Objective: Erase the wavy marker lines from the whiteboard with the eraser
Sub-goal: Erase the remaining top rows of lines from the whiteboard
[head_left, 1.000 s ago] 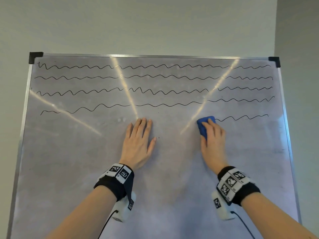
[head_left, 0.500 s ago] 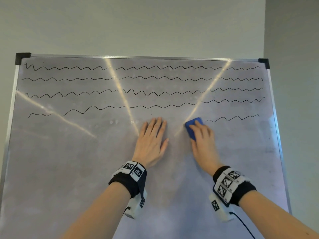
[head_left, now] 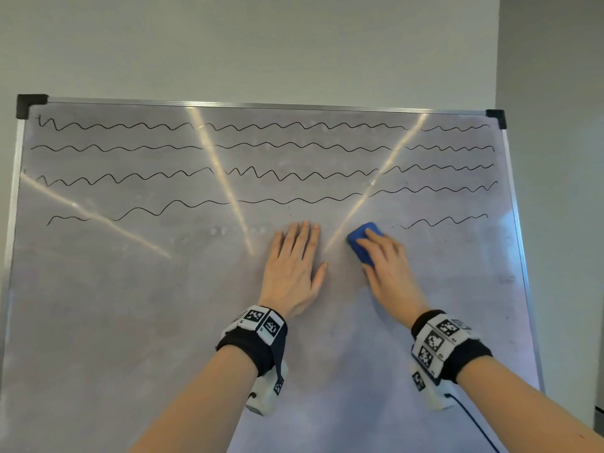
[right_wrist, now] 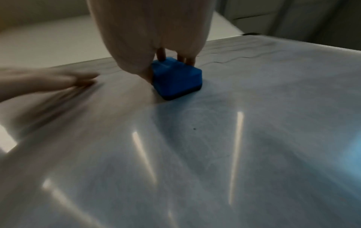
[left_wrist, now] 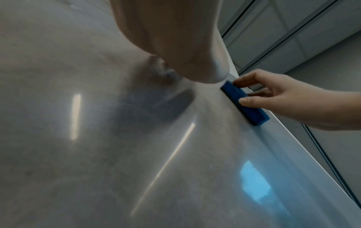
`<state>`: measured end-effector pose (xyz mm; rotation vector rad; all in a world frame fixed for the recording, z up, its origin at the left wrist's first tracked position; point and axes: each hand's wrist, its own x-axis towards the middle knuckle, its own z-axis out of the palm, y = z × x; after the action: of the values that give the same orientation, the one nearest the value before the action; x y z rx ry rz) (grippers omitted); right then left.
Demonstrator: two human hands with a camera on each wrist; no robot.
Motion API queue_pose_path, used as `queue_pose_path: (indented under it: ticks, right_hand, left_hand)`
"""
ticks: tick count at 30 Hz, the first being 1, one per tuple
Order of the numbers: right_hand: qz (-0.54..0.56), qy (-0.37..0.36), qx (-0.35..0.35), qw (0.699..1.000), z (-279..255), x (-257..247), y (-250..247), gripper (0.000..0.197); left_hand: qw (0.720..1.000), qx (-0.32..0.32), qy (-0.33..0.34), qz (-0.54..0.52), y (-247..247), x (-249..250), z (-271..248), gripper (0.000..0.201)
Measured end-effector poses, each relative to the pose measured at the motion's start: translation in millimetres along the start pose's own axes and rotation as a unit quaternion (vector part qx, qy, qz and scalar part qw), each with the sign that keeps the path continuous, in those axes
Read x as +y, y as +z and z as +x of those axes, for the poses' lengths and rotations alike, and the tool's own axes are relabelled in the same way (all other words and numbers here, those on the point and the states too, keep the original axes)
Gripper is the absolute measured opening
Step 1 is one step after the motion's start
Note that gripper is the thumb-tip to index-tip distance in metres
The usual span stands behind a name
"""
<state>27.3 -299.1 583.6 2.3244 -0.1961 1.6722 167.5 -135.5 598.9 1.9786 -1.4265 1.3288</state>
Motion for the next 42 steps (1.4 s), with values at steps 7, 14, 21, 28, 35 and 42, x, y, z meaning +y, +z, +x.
queue_pose_path:
  ticks: [7,14,21,28,35,42]
  right_hand:
    - [0.03,0.134,0.036,0.99,4.7,-30.9,2.0,0.051]
    - [0.008,0.108,0.013,0.994,3.4,-2.8,-6.7,0.044]
    - [0.021,0.074,0.011,0.997,-5.0,-22.5,3.1,0.054]
    - [0.006,0.103,0.052,0.993,-7.3,60.1,-24.3,0.049]
    - [-0.041,-0.049,-0.017,0.998,-20.8,59.6,-3.9,0.063]
    - [-0.01,0.075,0.087,0.993,2.0,110.9,-24.2,0.042]
  left_hand:
    - [1.0,-0.002,0.022,-0.014,-2.0,-3.2,0.4,0.067]
    - [0.999,-0.003,0.038,-0.004,-2.0,-8.7,-0.1,0.068]
    - [1.0,0.011,0.014,-0.01,-1.8,9.2,3.4,0.064]
    - [0.998,0.035,0.036,-0.038,8.0,48.8,31.2,0.057]
    - [0.999,0.028,-0.019,-0.038,26.2,80.6,50.5,0.06]
    - [0.999,0.032,-0.023,0.009,29.7,82.2,52.3,0.061]
